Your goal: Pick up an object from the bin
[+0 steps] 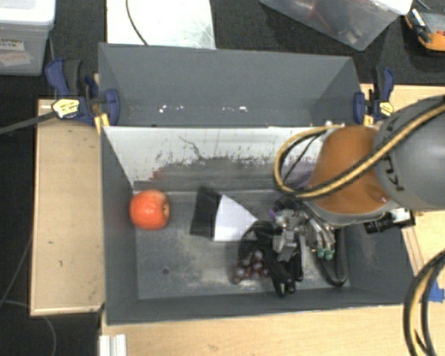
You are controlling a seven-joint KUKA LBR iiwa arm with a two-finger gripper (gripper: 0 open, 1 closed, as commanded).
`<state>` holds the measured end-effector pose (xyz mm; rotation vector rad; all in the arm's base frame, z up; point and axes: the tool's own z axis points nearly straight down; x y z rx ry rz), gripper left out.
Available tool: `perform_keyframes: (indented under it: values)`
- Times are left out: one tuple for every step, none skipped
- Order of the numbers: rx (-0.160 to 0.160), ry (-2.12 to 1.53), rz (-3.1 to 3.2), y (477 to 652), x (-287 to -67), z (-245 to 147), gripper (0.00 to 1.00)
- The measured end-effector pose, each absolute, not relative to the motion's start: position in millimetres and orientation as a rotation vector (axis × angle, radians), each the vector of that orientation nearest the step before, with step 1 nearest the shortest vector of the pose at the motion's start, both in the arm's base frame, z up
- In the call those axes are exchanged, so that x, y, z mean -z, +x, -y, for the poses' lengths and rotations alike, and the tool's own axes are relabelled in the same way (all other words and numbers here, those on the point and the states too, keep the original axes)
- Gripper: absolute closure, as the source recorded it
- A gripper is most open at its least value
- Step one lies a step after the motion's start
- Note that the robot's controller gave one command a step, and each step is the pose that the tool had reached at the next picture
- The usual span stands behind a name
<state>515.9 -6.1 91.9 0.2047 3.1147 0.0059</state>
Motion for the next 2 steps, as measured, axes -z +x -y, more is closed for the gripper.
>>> perform_keyframes:
  values:
    - [-0.006, 0.205, -3.115, 515.9, -92, 6, 1.0]
    - [-0.003, -0.076, -3.123, 482.0, -190, -10, 0.0]
